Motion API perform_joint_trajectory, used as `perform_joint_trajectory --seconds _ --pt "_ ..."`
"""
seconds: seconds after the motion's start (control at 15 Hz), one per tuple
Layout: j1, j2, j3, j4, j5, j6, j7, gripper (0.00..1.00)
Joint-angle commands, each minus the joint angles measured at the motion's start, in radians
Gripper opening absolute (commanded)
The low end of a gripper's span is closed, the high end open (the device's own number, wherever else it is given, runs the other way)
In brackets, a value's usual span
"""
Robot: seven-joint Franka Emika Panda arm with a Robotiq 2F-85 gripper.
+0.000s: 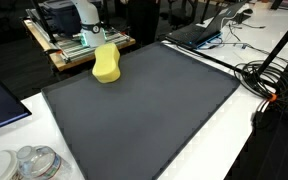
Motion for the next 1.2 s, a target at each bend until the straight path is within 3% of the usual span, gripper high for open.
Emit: perform_joint_trajectory --seconds 0.0,0.27,0.8,1.13 --pt "0.008 0.004 -0.002 0.011 -0.008 -0.026 -0.003 1.0" --pt "0.003 0.016 -0.008 0.02 0.043 -0.038 -0.05 1.0" --pt "-0.018 0.124 -0.038 0.048 0.288 -0.134 -0.287 1.0" --pt "-0.014 0.197 -0.043 0.034 0.377 -0.131 -0.219 1.0"
